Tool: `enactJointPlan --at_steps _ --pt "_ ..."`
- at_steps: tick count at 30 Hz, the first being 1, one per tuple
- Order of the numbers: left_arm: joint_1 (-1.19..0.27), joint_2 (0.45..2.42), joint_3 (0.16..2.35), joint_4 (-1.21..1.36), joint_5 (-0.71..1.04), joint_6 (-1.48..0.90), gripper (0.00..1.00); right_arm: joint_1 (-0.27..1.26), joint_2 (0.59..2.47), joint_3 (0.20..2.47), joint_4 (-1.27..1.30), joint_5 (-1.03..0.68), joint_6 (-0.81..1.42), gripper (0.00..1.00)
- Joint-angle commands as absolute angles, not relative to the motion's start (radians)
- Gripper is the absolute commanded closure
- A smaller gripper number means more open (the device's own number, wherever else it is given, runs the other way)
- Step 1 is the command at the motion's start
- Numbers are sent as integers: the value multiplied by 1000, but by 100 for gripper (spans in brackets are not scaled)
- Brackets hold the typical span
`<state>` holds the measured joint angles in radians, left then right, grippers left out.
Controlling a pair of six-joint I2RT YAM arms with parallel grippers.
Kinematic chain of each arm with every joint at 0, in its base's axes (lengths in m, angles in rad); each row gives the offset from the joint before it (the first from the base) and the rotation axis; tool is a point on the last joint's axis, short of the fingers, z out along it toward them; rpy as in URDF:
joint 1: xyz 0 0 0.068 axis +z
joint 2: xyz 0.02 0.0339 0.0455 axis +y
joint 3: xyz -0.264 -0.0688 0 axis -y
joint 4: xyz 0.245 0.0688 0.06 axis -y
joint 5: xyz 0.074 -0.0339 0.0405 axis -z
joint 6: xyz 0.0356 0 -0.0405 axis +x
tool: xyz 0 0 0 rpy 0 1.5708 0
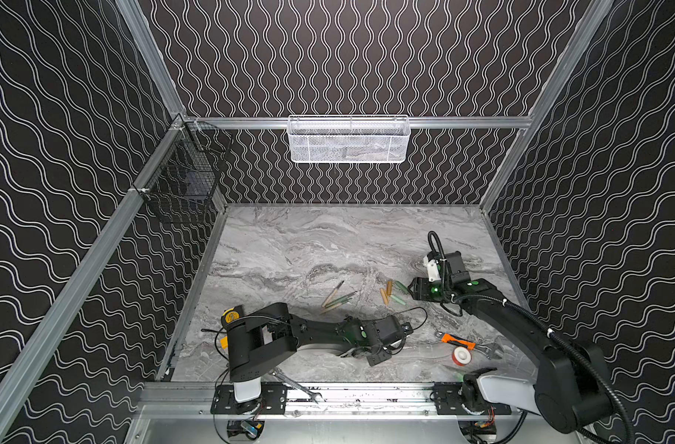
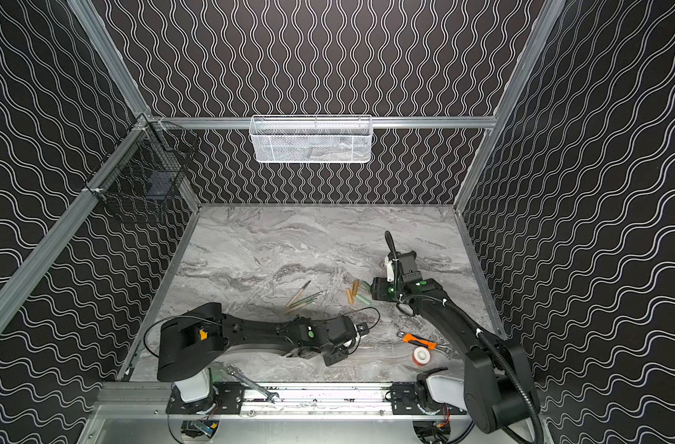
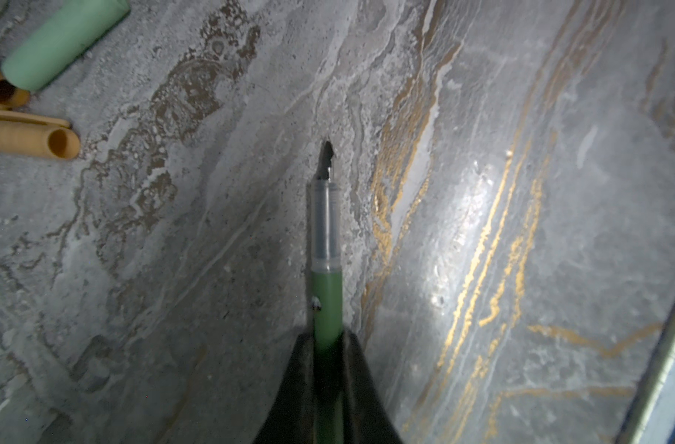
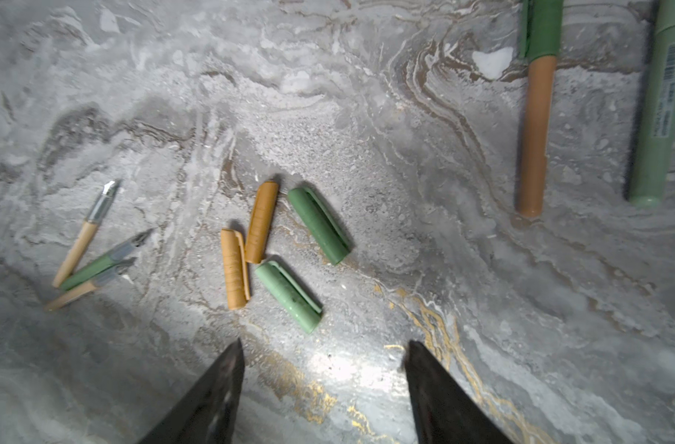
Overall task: Insert the pens into the pen caps
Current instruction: 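Lift the green pen with the left gripper while the right moves over caps, then grasp a green cap with the right gripper while the left holds the pen upright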
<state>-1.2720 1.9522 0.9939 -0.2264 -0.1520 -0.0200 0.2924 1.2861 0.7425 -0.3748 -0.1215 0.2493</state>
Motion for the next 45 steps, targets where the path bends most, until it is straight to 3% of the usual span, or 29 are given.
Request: enactJointPlan --at_steps 1,17,26,29,45 --pt "-1269 1909 970 -275 -109 -12 95 293 1314 756 -377 -111 220 30" --pt "-1065 1533 910 -438 215 -92 94 329 1576 937 -443 -78 115 30" --pt "-1013 1385 926 -557 261 -71 94 383 1709 1028 -478 33 99 36" --pt "-1008 1350 918 -570 279 -54 94 388 1732 1041 -479 45 92 43" --pt "-1002 1307 920 -572 266 -43 94 501 1854 1132 -543 237 80 57"
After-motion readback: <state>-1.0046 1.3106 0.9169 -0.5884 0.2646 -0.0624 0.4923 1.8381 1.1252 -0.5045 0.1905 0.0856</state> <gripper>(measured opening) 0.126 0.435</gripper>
